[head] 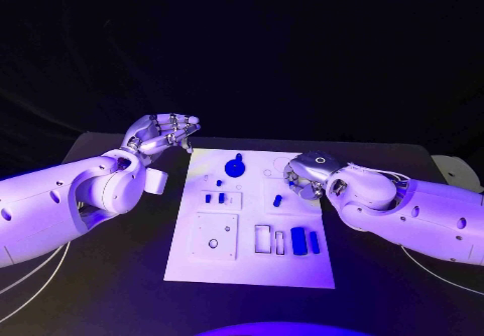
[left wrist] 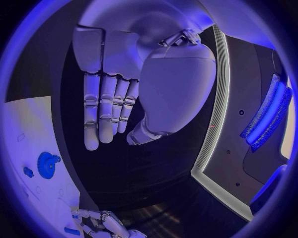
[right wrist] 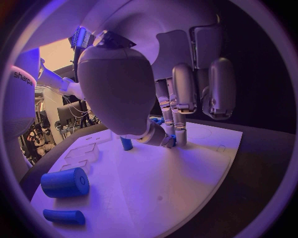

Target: Assemble the parts on the task board

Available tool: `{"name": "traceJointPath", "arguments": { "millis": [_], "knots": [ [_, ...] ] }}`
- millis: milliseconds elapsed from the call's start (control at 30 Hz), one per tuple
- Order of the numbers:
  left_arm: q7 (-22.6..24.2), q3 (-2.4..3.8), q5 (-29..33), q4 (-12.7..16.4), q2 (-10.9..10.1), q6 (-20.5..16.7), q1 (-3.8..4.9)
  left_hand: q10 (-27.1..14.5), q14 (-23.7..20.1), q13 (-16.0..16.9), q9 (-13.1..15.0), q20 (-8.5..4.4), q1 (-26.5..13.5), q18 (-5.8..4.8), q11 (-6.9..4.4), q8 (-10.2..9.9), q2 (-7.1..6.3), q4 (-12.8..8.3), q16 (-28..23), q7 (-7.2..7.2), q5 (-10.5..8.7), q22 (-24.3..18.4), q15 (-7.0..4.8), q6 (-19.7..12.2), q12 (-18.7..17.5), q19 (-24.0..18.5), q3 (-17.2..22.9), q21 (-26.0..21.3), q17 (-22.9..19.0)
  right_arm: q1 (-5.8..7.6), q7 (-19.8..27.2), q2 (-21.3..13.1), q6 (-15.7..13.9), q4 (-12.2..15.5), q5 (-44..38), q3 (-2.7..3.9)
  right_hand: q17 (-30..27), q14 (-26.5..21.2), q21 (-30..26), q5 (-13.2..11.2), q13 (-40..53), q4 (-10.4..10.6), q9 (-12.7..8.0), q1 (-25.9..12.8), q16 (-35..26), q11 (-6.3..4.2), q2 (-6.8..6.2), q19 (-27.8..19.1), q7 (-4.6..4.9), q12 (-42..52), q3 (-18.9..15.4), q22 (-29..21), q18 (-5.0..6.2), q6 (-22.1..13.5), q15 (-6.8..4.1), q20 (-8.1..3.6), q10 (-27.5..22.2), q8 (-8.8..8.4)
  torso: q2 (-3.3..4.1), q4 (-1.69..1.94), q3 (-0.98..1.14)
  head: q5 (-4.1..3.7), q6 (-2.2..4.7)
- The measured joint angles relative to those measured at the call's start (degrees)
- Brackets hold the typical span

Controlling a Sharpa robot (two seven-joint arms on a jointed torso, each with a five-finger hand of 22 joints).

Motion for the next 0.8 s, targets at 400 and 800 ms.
{"name": "traceJointPath", "arguments": {
  "millis": [400,800],
  "knots": [
    [-0.41,0.00,0.00,-0.06,0.00,0.00,0.00,-0.21,-0.12,-0.06,-0.05,0.00,0.19,0.00,0.21,-0.01,0.19,-0.15,-0.17,0.00,0.00,0.00,0.12,0.00,0.00,0.00,0.16,0.00,-0.16,-0.30,-0.23,-0.44,-1.62,0.47,-0.27,-0.22,-0.01,0.00,0.00,0.10,-0.10,-0.39,0.19,0.07,0.00,0.09,0.66,0.00,-0.01,-0.42,0.08,-0.01,0.00,-0.01,0.00,0.00,0.10,-0.02,-0.03,0.02,0.03,-0.02,0.03],
    [-0.88,0.00,-0.01,-0.19,0.05,0.01,0.00,-0.62,-0.20,-0.17,-0.11,0.00,0.19,0.00,0.21,-0.02,0.19,-0.46,-0.23,0.00,0.00,0.01,0.20,0.00,0.00,0.00,0.15,0.00,-0.36,-0.49,-0.66,-1.93,-4.13,2.95,-0.27,-0.05,0.04,0.00,0.39,0.11,0.04,-0.79,0.26,0.31,0.00,-0.73,1.03,-0.06,-0.02,-0.24,0.14,-0.02,0.00,-0.04,0.01,-0.35,1.46,0.13,-0.07,-0.04,0.03,-0.02,0.27]
  ]
}}
